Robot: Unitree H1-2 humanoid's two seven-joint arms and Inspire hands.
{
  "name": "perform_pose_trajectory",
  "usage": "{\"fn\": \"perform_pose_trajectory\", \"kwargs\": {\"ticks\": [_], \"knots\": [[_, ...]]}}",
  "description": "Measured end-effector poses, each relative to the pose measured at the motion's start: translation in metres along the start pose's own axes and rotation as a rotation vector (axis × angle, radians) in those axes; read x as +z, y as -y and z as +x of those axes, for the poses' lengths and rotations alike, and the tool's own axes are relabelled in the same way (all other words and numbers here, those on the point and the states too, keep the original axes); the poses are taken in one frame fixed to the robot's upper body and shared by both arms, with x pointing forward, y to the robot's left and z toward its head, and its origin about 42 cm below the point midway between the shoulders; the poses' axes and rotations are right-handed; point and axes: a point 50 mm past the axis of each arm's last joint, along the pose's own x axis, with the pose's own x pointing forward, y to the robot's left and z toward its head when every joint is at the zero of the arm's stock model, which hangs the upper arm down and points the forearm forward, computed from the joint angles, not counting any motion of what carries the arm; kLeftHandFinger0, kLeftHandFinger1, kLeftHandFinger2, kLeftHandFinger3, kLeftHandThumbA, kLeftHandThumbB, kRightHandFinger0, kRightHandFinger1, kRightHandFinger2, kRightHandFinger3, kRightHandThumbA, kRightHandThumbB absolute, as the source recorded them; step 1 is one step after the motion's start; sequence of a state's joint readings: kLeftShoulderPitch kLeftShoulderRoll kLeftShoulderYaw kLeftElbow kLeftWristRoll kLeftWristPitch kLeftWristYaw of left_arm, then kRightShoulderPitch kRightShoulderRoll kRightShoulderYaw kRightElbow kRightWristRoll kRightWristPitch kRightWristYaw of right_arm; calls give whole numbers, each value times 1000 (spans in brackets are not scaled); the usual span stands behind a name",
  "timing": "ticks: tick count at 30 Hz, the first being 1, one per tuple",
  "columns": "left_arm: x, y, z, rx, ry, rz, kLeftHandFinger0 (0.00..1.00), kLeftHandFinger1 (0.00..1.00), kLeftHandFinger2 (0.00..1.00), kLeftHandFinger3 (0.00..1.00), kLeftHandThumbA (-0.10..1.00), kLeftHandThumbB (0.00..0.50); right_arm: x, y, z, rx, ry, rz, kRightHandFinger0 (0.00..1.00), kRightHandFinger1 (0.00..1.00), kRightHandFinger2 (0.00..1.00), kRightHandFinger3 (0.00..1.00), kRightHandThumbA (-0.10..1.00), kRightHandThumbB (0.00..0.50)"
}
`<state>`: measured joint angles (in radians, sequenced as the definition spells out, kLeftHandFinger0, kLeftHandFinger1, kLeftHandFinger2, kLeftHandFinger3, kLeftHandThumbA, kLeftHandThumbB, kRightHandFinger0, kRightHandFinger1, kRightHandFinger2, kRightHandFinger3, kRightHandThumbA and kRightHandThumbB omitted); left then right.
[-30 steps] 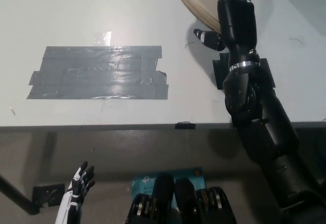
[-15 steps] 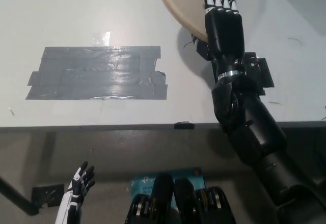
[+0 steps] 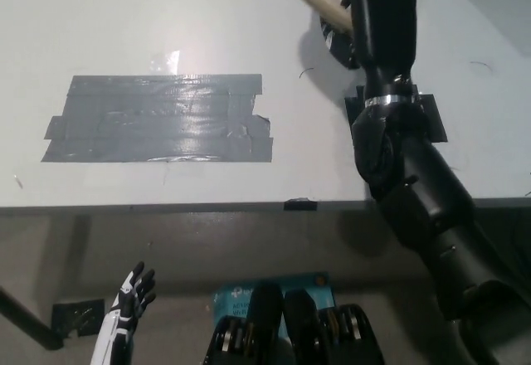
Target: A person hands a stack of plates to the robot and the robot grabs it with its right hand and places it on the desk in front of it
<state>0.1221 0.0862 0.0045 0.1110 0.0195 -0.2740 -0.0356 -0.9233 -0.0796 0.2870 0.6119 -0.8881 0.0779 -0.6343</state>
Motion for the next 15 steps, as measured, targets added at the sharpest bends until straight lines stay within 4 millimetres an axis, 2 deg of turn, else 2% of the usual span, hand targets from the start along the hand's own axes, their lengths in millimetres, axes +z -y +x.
{"fn": "perform_pose_trajectory", "kwargs": {"ticks": [1,3,4,5,6,7,8,9,11,13,14,15], "knots": [[0,0,0,0,0,0,1000,1000,1000,1000,1000,195,1,2,1,-8,4,2,34,0,241,298,888,0],[0,0,0,-2,1,5,1000,1000,1000,1000,1000,196,5,14,6,-55,34,5,0,0,280,330,829,0],[0,0,0,-3,1,7,1000,1000,1000,1000,1000,197,5,18,8,-69,43,6,0,0,257,402,768,0],[0,0,1,-4,1,8,1000,1000,1000,1000,1000,197,5,24,10,-88,54,7,0,0,257,402,768,0],[0,0,1,-4,1,9,1000,1000,1000,1000,1000,200,4,30,11,-104,64,6,0,0,175,353,784,0],[0,0,1,-4,1,10,1000,1000,1000,1000,1000,200,4,32,12,-110,68,6,0,0,157,251,799,0],[0,0,1,-5,1,12,1000,1000,1000,1000,1000,197,1,40,14,-132,83,-2,0,0,117,76,849,0],[0,-1,1,-5,1,13,1000,1000,1000,1000,1000,195,-1,44,14,-142,93,-9,0,0,107,19,867,0],[0,-1,1,-6,1,16,1000,1000,1000,1000,1000,197,-9,55,17,-162,115,-41,0,0,126,0,846,3],[0,-2,0,-7,1,19,1000,1000,1000,1000,1000,205,-24,66,18,-170,136,-91,0,0,142,11,833,6],[0,-2,0,-7,1,20,1000,1000,1000,1000,1000,204,-28,69,18,-169,142,-107,0,0,148,47,779,5],[0,-3,0,-7,0,23,1000,1000,1000,1000,1000,205,-35,73,17,-166,147,-127,0,0,148,50,791,2]]}}
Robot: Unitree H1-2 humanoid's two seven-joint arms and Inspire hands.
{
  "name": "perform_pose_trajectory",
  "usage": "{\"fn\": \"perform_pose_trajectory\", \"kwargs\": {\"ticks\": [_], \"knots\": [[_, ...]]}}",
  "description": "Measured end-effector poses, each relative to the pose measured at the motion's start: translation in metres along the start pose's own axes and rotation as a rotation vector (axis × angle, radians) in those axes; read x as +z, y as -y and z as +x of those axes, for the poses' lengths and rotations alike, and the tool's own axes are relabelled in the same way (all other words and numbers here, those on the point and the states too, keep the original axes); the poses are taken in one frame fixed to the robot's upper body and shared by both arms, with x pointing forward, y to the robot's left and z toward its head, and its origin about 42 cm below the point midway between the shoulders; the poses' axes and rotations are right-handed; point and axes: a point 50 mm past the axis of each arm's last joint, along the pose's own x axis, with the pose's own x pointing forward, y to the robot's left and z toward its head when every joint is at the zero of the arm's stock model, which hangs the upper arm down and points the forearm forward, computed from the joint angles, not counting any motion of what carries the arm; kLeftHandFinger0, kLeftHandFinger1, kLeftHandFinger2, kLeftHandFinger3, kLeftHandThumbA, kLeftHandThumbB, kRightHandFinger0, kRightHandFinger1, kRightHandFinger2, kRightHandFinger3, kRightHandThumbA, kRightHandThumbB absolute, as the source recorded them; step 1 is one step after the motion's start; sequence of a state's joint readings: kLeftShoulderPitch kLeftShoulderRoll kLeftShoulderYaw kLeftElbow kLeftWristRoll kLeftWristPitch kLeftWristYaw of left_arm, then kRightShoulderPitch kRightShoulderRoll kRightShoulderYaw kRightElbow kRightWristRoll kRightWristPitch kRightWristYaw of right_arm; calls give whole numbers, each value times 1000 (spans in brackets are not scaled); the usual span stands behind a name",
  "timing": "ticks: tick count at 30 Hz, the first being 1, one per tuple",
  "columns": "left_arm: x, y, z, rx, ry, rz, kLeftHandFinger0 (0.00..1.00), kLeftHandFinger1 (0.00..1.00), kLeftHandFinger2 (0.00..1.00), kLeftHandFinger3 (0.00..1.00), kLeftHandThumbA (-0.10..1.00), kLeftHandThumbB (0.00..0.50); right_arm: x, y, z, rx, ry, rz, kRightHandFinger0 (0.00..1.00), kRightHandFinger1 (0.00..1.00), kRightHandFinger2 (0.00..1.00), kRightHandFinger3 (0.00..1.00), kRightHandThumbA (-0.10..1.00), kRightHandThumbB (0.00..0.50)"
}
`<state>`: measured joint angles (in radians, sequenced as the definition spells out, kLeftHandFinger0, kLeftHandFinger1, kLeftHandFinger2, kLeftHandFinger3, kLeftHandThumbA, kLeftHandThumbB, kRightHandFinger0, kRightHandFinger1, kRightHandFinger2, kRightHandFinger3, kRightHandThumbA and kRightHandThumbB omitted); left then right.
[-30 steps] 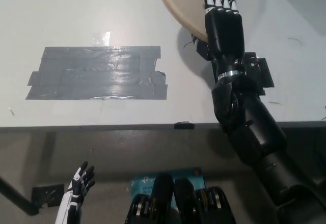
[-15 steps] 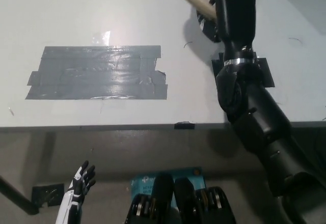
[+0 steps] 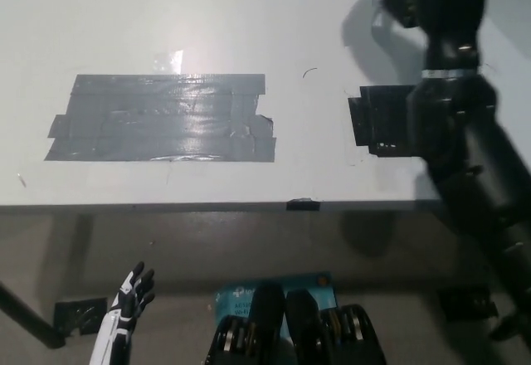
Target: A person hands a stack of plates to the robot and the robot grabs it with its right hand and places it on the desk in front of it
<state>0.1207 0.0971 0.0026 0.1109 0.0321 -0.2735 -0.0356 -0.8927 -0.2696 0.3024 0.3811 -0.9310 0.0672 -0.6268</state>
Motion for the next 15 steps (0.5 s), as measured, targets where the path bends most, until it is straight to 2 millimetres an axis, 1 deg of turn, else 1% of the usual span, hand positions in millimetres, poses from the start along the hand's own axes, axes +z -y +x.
{"fn": "perform_pose_trajectory", "kwargs": {"ticks": [1,2,3,4,5,6,7,8,9,10,12,13,14,15], "knots": [[0,-1,0,-1,0,2,1000,1000,1000,1000,1000,207,-5,2,-1,6,6,-14,0,0,107,36,792,0],[0,-1,0,-1,0,3,1000,1000,1000,1000,1000,207,-10,3,-3,15,13,-28,0,0,91,17,792,0],[0,-2,0,-2,0,6,1000,1000,1000,1000,1000,214,-19,4,-8,33,26,-52,0,0,94,25,770,12],[0,-2,0,-2,-1,7,1000,1000,1000,1000,1000,216,-26,5,-12,47,35,-69,0,0,106,37,699,17],[0,-2,0,-2,-2,7,1000,1000,1000,1000,1000,215,-30,5,-15,58,42,-81,0,0,116,58,689,1],[0,-2,0,-2,-2,7,1000,1000,1000,1000,1000,214,-30,5,-15,58,42,-81,0,0,140,74,694,0],[0,-2,0,-4,-2,7,1000,1000,1000,1000,1000,210,-41,2,-25,100,59,-112,0,0,154,79,704,0],[0,-1,0,-4,-2,7,1000,1000,1000,1000,1000,207,-43,1,-27,108,62,-117,0,0,155,73,706,13],[0,-1,0,-5,-3,7,1000,1000,1000,1000,1000,206,-52,-4,-39,155,75,-146,0,0,166,72,701,11],[0,-1,0,-6,-3,7,1000,1000,1000,1000,1000,202,-58,-10,-50,199,85,-167,0,0,156,57,666,36],[0,-1,0,-7,-3,8,1000,1000,1000,1000,1000,208,-66,-21,-70,268,91,-195,0,0,147,47,656,36],[0,-1,0,-8,-2,8,1000,1000,1000,1000,1000,213,-72,-28,-86,317,94,-212,0,0,103,49,649,28],[0,-1,0,-9,-2,9,1000,1000,1000,1000,1000,212,-75,-33,-96,350,99,-221,0,0,67,55,629,29],[0,-1,0,-10,-2,9,1000,1000,1000,1000,1000,212,-77,-38,-105,378,106,-228,0,0,59,48,596,24]]}}
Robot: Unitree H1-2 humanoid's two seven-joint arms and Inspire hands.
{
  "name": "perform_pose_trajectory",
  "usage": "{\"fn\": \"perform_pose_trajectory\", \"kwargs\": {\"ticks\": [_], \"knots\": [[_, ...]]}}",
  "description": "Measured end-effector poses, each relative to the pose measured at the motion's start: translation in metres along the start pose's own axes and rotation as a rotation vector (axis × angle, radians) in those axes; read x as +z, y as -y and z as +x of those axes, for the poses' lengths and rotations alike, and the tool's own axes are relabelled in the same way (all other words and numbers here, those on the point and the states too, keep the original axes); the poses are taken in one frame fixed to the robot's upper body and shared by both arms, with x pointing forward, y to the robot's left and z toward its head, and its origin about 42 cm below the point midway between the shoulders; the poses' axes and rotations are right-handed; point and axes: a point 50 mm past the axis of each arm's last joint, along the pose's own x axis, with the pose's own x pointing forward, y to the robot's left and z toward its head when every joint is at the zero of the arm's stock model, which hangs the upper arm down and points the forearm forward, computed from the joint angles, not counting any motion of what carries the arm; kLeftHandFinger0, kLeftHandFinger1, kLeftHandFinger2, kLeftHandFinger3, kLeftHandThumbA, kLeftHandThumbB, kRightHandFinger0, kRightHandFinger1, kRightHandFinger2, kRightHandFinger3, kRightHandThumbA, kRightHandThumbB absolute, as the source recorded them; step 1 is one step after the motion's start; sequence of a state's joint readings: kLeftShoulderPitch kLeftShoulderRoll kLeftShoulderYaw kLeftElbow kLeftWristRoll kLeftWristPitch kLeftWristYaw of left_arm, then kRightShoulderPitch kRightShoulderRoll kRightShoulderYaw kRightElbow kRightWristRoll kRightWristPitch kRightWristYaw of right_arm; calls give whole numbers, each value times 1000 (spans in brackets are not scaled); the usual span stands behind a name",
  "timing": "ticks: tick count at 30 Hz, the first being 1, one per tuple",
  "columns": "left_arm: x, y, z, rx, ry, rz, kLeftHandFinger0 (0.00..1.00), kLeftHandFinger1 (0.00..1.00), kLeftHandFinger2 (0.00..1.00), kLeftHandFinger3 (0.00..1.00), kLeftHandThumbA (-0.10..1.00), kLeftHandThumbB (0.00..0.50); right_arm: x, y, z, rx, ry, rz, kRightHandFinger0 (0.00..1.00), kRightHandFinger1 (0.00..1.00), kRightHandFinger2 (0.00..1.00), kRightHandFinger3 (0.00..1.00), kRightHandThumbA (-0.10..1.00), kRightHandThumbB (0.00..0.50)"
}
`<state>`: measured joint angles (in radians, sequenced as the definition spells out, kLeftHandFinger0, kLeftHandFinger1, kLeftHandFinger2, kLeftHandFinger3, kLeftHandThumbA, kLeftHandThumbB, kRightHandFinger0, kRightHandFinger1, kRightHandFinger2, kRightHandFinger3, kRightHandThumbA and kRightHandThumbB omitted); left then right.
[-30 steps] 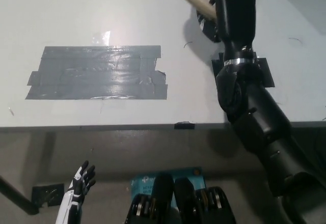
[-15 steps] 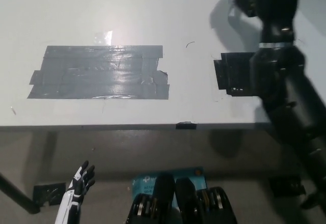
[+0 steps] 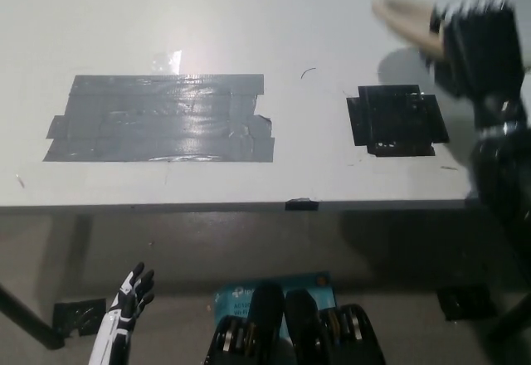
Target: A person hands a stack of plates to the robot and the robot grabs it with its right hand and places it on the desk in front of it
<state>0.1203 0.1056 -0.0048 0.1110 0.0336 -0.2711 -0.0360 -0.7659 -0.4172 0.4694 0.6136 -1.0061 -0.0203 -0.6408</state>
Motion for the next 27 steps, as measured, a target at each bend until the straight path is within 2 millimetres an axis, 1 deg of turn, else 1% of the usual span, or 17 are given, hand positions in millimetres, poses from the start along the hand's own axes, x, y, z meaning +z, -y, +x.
{"fn": "perform_pose_trajectory", "kwargs": {"ticks": [4,5,8,9,10,12,13,14,15,16,17,18,20,21,22,26,27], "knots": [[0,1,0,-5,0,0,1000,1000,1000,1000,1000,200,1,-36,-35,135,46,-42,0,0,55,30,605,16],[0,1,0,-6,0,0,1000,1000,1000,1000,1000,204,2,-39,-37,140,54,-47,0,0,59,64,664,16],[0,2,0,-9,0,-1,1000,1000,1000,1000,1000,202,6,-49,-45,161,80,-61,0,0,47,110,689,56],[0,3,0,-11,-1,-1,1000,1000,1000,1000,1000,200,9,-54,-50,173,91,-70,0,0,35,148,705,27],[-1,3,0,-13,-2,-1,1000,1000,1000,1000,1000,201,11,-58,-54,180,100,-76,0,0,35,113,712,31],[-1,4,0,-15,-3,-2,1000,1000,1000,1000,1000,211,14,-61,-56,188,108,-76,0,0,74,91,804,56],[-1,4,0,-17,-3,-2,1000,1000,1000,1000,1000,211,17,-62,-56,190,109,-70,154,229,361,362,863,238],[-1,5,0,-19,-3,-2,1000,1000,1000,1000,1000,206,19,-62,-55,194,108,-64,639,754,770,961,981,308],[-1,5,0,-20,-3,-3,1000,1000,1000,1000,1000,206,21,-60,-53,196,107,-52,639,754,770,961,981,308],[-1,5,0,-20,-4,-3,1000,1000,1000,1000,1000,205,23,-59,-52,198,106,-46,895,930,905,1000,998,349],[-1,5,0,-21,-6,-4,1000,1000,1000,1000,1000,205,26,-58,-51,206,103,-28,895,930,905,1000,998,349],[-1,5,0,-21,-6,-4,1000,1000,1000,1000,1000,203,27,-57,-51,206,103,-26,1000,1000,1000,1000,999,428],[-2,5,0,-21,-9,-4,1000,1000,1000,1000,1000,203,32,-57,-53,231,101,1,1000,1000,1000,1000,999,428],[-2,5,0,-22,-10,-4,1000,1000,1000,1000,1000,204,35,-57,-56,252,97,16,1000,1000,1000,1000,966,482],[-3,5,0,-22,-11,-4,1000,1000,1000,1000,1000,200,37,-57,-57,267,94,26,1000,1000,1000,1000,1000,499],[-4,6,-1,-23,-16,-5,1000,1000,1000,1000,1000,202,45,-51,-59,301,76,87,1000,1000,1000,1000,997,500],[-4,6,-1,-23,-17,-5,1000,1000,1000,1000,1000,201,47,-49,-59,307,71,105,1000,1000,1000,1000,932,500]]}}
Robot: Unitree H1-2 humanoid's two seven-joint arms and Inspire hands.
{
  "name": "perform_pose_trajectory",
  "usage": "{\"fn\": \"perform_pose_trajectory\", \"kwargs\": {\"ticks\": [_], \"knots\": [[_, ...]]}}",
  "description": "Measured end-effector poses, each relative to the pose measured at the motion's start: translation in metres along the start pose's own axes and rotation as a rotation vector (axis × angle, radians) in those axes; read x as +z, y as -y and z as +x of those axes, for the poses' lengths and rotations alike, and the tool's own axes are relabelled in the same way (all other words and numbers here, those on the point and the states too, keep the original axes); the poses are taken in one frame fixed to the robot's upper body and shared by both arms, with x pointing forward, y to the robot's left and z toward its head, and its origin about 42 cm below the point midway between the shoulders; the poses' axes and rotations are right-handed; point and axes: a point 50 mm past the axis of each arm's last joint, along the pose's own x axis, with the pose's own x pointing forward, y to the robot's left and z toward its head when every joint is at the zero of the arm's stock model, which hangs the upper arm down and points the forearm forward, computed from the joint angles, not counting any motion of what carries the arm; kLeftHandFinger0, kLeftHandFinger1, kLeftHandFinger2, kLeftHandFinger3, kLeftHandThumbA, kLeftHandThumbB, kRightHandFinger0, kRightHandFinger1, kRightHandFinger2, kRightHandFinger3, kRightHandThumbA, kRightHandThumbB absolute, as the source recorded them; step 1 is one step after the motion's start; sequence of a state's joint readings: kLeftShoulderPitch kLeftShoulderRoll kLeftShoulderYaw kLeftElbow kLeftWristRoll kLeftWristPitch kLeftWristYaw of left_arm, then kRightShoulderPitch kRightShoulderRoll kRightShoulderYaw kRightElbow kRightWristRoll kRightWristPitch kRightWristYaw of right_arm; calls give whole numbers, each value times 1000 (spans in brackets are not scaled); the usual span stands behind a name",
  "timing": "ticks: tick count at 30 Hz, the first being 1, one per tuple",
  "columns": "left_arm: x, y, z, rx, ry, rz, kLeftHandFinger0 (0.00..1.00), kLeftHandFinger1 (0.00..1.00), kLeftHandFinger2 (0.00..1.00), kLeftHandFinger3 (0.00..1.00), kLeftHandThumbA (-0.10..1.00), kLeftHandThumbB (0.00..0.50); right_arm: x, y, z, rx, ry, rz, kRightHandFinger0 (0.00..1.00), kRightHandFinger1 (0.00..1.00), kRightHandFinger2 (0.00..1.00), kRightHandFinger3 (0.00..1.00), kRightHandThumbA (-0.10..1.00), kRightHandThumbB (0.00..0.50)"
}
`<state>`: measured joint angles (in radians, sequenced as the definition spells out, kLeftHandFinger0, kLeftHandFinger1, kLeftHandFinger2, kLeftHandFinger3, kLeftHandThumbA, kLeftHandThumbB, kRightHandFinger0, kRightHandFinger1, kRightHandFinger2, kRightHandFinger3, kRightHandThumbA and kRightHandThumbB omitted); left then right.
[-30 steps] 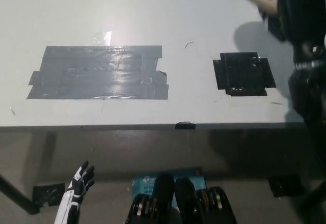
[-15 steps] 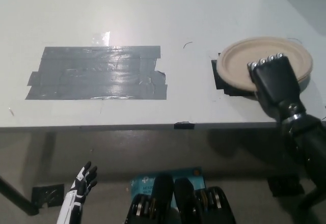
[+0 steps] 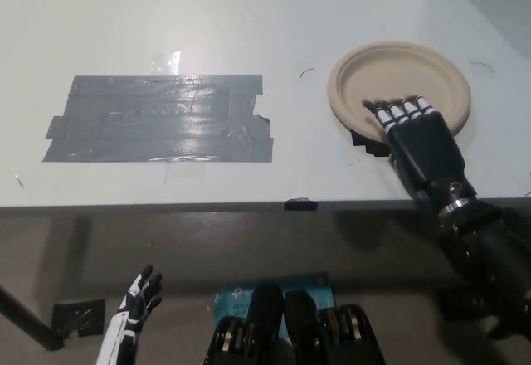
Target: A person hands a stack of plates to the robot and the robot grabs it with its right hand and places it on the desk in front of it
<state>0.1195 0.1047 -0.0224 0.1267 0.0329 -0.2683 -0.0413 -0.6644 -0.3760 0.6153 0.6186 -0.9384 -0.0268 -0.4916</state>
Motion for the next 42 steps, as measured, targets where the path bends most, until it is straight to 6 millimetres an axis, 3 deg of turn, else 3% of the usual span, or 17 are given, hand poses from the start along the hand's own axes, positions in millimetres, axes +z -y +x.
{"fn": "perform_pose_trajectory", "kwargs": {"ticks": [3,7,10,11,20,29,34,38,40,41,42], "knots": [[-1,0,0,0,-5,0,1000,1000,1000,1000,1000,194,5,7,1,16,-13,62,1000,1000,1000,1000,859,500],[-3,0,-1,-1,-13,-1,1000,1000,1000,1000,1000,202,8,17,5,38,-39,146,1000,1000,1000,1000,852,500],[-5,0,-1,-2,-18,-1,1000,1000,1000,1000,1000,202,7,23,7,55,-63,198,1000,1000,1000,1000,906,500],[-5,0,-1,-2,-20,-1,1000,1000,1000,1000,1000,203,6,24,7,64,-71,217,1000,1000,1000,1000,1000,500],[-7,0,-2,-2,-27,-2,1000,1000,1000,1000,1000,210,-1,41,9,107,-128,398,1000,1000,1000,1000,1000,500],[-6,1,1,-3,-22,-2,1000,1000,1000,1000,1000,226,-10,87,-1,22,-103,562,1000,1000,1000,1000,1000,500],[-4,1,5,-4,-15,-1,1000,1000,1000,1000,1000,230,-22,117,-25,-43,-70,615,1000,1000,1000,1000,1000,500],[-2,1,8,-5,-10,-1,1000,1000,1000,1000,1000,225,-29,131,-61,-64,-57,643,1000,1000,1000,1000,1000,500],[-2,1,8,-6,-10,-1,1000,1000,1000,1000,1000,225,-28,134,-85,-63,-54,665,1000,1000,1000,1000,956,500],[-2,1,8,-6,-9,-1,1000,1000,1000,1000,1000,224,-25,133,-98,-55,-52,682,1000,1000,1000,1000,875,500],[-2,1,9,-6,-9,-1,1000,1000,1000,1000,1000,223,-22,135,-104,-54,-43,692,1000,1000,1000,1000,930,500]]}}
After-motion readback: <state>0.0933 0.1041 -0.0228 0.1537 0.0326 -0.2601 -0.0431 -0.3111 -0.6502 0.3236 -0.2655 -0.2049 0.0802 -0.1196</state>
